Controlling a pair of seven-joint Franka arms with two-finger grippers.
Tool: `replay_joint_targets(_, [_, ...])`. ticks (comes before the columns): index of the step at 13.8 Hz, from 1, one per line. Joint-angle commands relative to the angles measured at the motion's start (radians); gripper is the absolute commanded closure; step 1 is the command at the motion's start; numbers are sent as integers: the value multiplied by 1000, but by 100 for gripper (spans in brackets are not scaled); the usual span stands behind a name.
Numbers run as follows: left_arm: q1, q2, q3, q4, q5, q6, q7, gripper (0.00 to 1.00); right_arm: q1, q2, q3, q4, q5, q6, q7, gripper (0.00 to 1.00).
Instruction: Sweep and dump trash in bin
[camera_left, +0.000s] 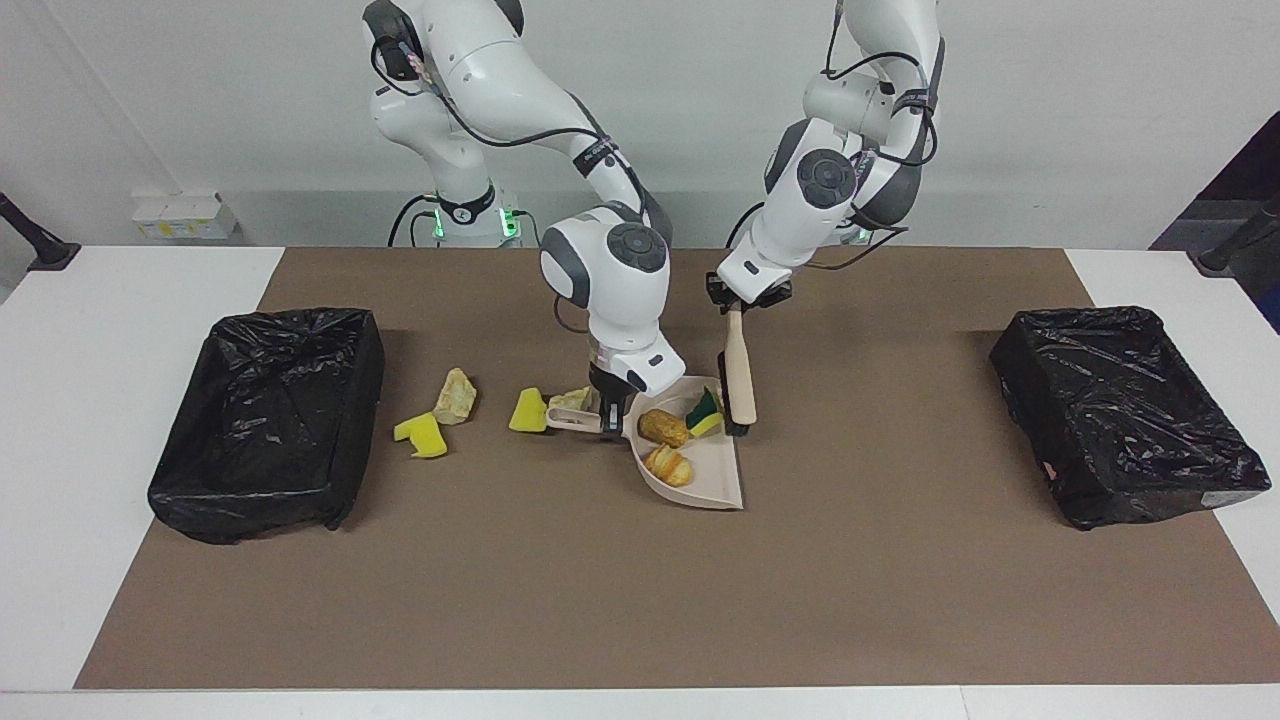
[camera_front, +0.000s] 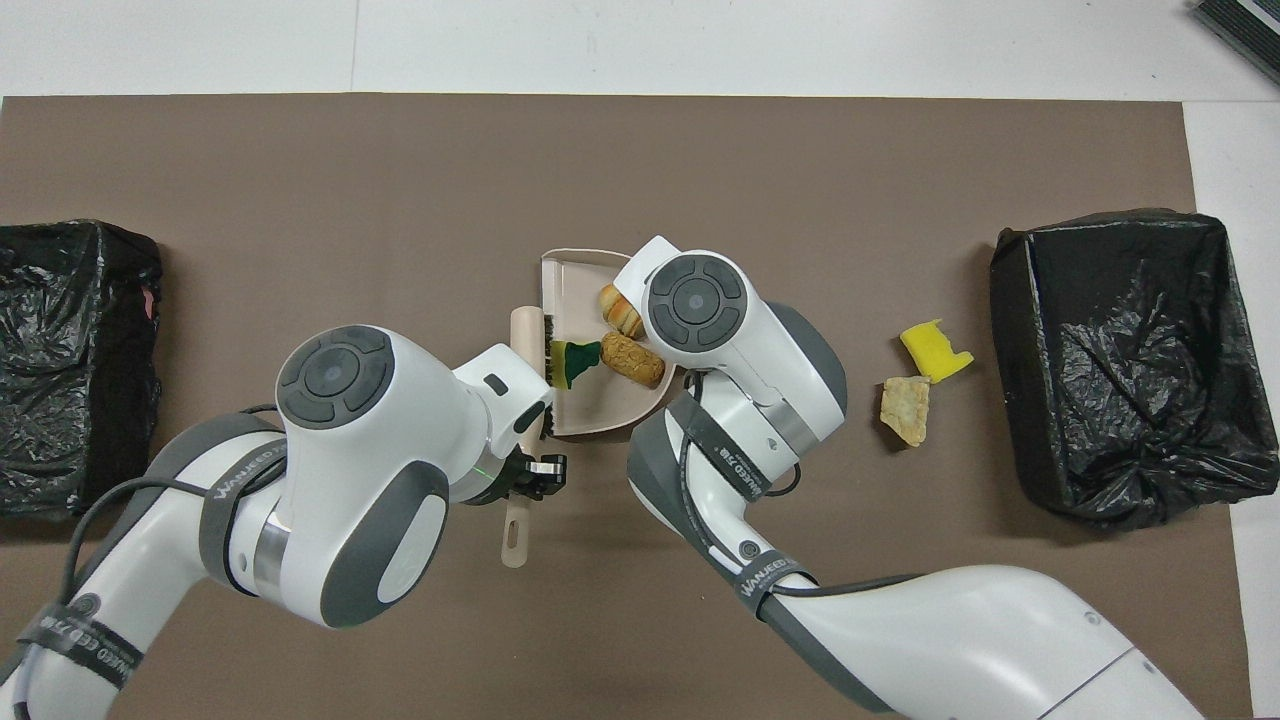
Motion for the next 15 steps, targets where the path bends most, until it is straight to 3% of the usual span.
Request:
replay_joint_targets(1, [-40,-40,13,-47,-12,-60,0,100,-5,-28,7,-42,21,33,5,100])
replay_joint_targets(12, [-66,-49,4,44,23,-465,26,100,-18,-34,7,-44,23,24,7,100])
replay_joint_targets(15, [-51,-78,15,76,29,-490,34,100,-56,-110,7,-80,34,17,-6,100])
